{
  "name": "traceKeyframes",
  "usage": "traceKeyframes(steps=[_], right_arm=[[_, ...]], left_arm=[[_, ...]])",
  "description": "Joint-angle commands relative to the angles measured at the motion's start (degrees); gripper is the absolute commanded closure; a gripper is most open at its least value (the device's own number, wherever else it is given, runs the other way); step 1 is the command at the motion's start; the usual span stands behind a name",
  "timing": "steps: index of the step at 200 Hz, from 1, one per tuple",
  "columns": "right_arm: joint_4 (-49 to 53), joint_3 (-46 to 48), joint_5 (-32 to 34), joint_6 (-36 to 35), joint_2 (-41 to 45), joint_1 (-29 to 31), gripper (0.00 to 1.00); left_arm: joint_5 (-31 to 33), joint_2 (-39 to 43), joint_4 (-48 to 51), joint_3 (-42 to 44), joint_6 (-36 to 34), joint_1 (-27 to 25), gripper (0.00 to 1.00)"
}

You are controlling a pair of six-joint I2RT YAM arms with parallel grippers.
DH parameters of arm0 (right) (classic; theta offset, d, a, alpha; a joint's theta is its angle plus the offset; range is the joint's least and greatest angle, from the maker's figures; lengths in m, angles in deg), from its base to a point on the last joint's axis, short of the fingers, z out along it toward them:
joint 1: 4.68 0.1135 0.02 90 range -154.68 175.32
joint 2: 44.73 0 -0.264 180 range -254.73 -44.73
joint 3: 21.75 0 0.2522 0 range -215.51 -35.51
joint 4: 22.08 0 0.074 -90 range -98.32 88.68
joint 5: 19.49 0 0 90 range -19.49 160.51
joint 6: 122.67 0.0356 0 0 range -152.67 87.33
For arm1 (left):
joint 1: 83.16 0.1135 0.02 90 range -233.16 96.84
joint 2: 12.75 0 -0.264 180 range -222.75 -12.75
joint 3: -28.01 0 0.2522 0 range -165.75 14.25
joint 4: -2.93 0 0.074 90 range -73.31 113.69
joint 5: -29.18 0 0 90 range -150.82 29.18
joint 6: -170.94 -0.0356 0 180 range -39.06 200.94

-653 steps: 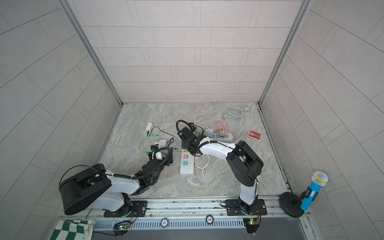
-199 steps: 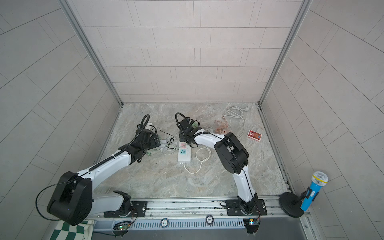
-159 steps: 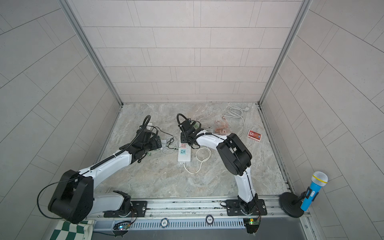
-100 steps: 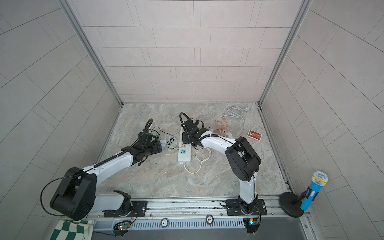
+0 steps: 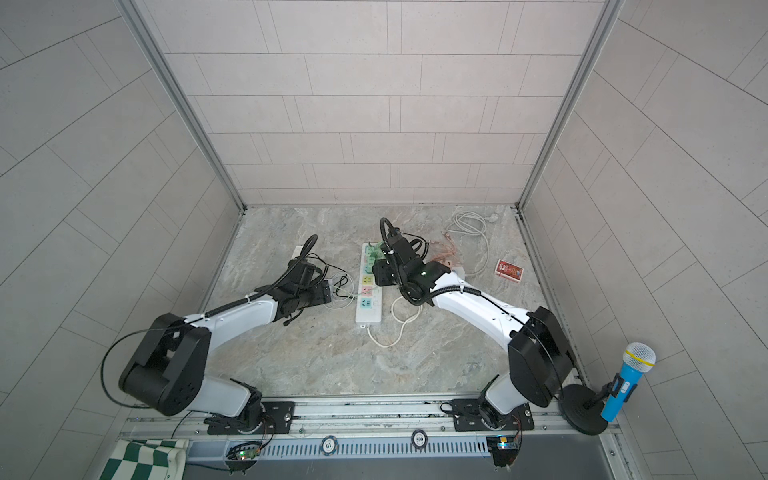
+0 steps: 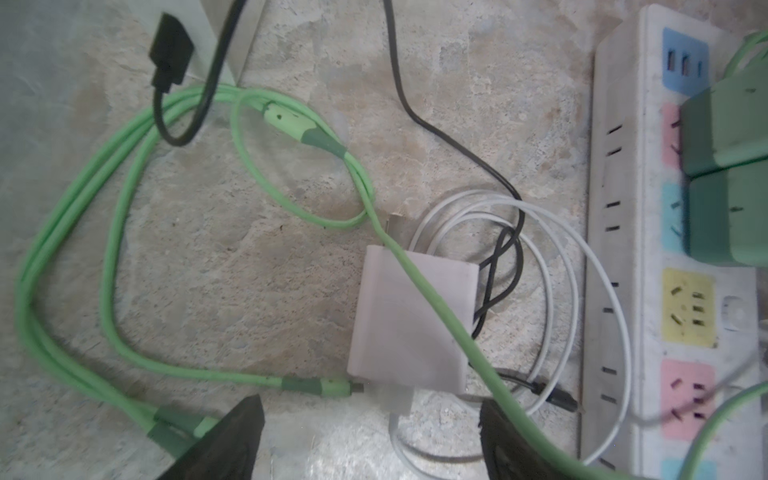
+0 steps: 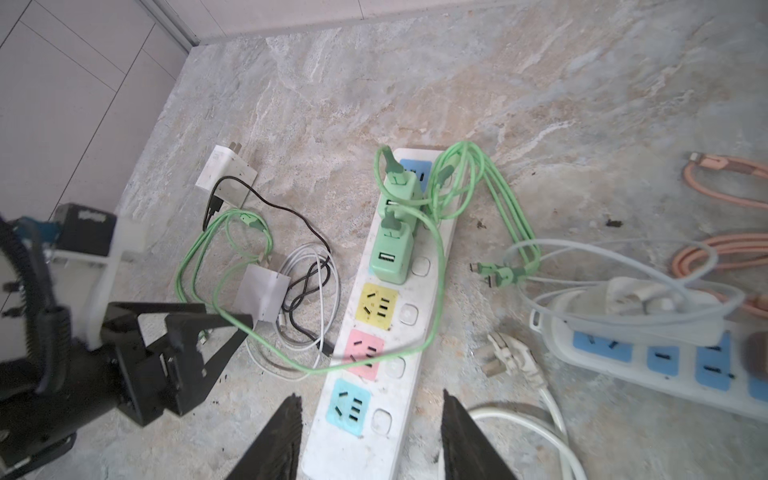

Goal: Insert the plug

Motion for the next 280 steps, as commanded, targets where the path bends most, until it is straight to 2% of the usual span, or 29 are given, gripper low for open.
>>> traceKeyframes(steps=[1, 35, 56, 77, 105, 127, 135, 143, 150, 164, 189, 242, 280], right_arm=[[1.88, 3.79, 1.05, -2.74, 6.14, 0.22, 0.47], [1.12, 12.45, 3.67, -3.09, 16.80, 0.19, 0.47], [1.75, 15.74, 3.92, -3.06, 20.95, 0.07, 0.47], [2.63, 17.14, 3.59, -3.51, 22.06, -0.03, 0.47], [2.43, 18.64, 0.77, -4.04, 21.56, -0.07, 0.47], [3.08, 20.26, -2.15, -4.56, 20.42, -0.05, 0.48], [2.94, 21.09, -2.83, -4.49, 20.14, -0.01, 0.48], [2.60, 22.03, -3.49, -4.57, 19.90, -0.01, 0.48], [2.23, 22.69, -3.93, -4.49, 19.71, 0.04, 0.48], [1.11, 23.84, -5.21, -4.71, 19.37, 0.26, 0.48], [-0.94, 24.63, -7.47, -5.55, 17.64, 1.84, 0.48], [-9.67, 23.74, -9.27, -6.40, 11.95, 9.56, 0.49], [-21.03, 25.27, -7.51, -5.82, 11.99, 15.41, 0.50]], left_arm=[[0.85, -3.44, -0.05, -3.80, -1.46, -0.13, 0.13], [-0.24, -7.83, -2.49, -6.03, -1.37, -0.18, 0.13], [-0.45, -11.14, -0.87, -8.56, -1.95, -0.15, 0.17], [0.03, -12.41, -0.92, -9.54, -2.43, -0.13, 0.19], [0.60, -12.20, -1.16, -9.37, -2.61, -0.13, 0.30], [0.97, -11.91, -1.57, -8.76, -2.44, -0.13, 0.32], [0.83, -12.24, -1.36, -9.00, -2.53, -0.15, 0.38], [0.29, -12.46, -1.34, -9.23, -2.70, -0.13, 0.53], [-0.23, -12.66, -1.28, -9.20, -2.64, -0.03, 0.63], [-1.49, -12.24, -0.82, -9.05, -2.49, -0.04, 0.74], [-2.58, -6.47, 1.14, -6.29, -0.58, -0.13, 0.87], [-10.64, 12.19, 7.63, 2.17, 6.10, -0.22, 0.89], [-19.89, 15.35, 5.57, 6.25, 11.08, -0.22, 0.89]])
